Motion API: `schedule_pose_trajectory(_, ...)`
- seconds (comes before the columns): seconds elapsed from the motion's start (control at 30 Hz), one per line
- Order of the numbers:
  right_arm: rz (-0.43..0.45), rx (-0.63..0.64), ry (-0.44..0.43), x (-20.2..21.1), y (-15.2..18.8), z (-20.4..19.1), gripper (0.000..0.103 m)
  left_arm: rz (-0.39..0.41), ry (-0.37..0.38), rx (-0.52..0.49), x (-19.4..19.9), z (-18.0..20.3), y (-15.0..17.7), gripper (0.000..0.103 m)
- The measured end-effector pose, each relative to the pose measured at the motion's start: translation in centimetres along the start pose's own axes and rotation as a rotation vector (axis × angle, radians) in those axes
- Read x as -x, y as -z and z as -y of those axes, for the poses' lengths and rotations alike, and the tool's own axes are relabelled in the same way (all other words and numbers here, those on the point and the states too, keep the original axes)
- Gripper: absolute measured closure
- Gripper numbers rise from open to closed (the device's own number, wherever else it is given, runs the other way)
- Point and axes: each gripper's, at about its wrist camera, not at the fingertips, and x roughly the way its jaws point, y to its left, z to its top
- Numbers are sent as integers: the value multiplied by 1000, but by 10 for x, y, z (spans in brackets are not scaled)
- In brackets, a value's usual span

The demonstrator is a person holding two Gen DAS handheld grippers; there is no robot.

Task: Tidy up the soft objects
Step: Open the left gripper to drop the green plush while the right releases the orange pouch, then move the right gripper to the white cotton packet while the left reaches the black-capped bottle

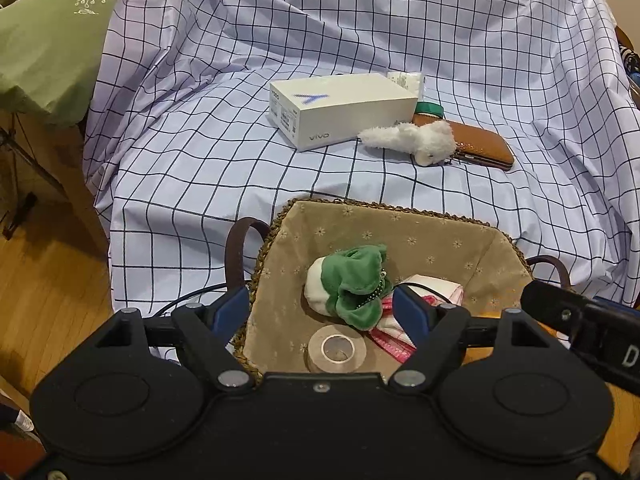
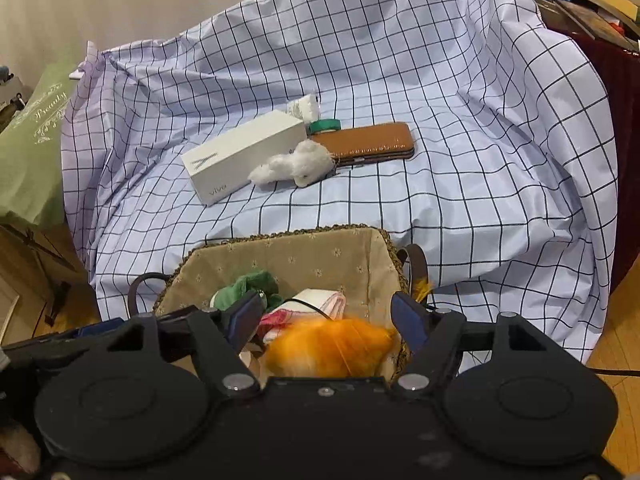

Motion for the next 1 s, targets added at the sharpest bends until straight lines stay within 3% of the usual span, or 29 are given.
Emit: schedule_pose_trajectory(1.0,-58,-2,26,-10,3,1,30,-24,1,-22,-3,3,2,28)
